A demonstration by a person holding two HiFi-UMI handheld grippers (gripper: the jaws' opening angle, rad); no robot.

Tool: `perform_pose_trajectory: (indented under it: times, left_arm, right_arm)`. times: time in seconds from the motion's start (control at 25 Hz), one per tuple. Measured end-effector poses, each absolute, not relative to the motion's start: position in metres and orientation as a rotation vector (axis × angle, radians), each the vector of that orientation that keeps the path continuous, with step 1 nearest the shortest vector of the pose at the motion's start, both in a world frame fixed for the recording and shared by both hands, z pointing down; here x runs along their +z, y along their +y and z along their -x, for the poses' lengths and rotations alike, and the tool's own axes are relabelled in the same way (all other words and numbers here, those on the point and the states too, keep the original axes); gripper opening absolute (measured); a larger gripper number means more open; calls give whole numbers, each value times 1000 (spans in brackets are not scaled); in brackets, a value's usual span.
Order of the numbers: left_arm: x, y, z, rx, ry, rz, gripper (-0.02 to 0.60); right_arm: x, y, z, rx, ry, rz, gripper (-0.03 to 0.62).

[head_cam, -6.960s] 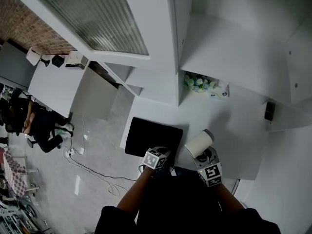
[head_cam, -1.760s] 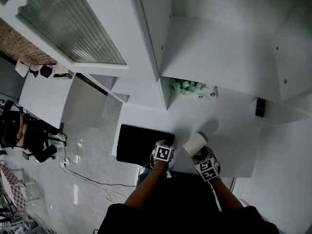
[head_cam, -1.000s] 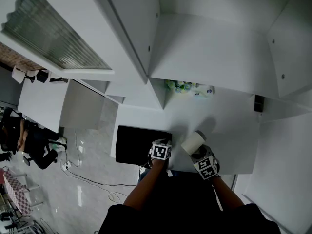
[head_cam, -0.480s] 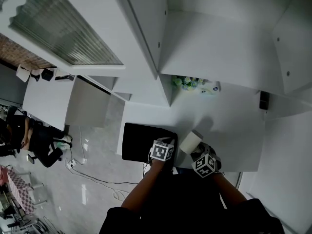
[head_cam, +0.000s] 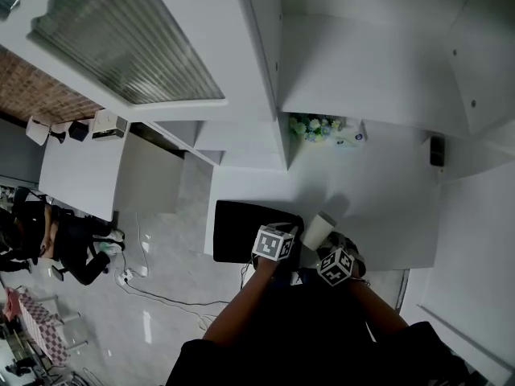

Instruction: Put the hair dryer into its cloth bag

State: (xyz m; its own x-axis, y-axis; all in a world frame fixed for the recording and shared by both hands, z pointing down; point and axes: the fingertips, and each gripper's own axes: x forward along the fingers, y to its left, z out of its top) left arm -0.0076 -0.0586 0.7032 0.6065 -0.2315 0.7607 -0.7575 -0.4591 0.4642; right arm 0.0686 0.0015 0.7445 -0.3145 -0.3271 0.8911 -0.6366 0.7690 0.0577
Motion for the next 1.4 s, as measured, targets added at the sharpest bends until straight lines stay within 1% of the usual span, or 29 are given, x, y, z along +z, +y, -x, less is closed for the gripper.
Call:
perform_pose_trajectory:
  times: [0.84,1.16,1.4]
  left_arm:
    - [684,-58,13,740,-676,-2035,31]
    - [697,-62,10,776,-601,-2063,31]
    - [706,-59,8,745,-575,-2089,31]
  right_arm:
    - [790,21,-38,246,-1709,-690,218]
    - [805,28,-24,217,-1690,-633,219]
    - [814,34,-19,240,-1740,-545,224]
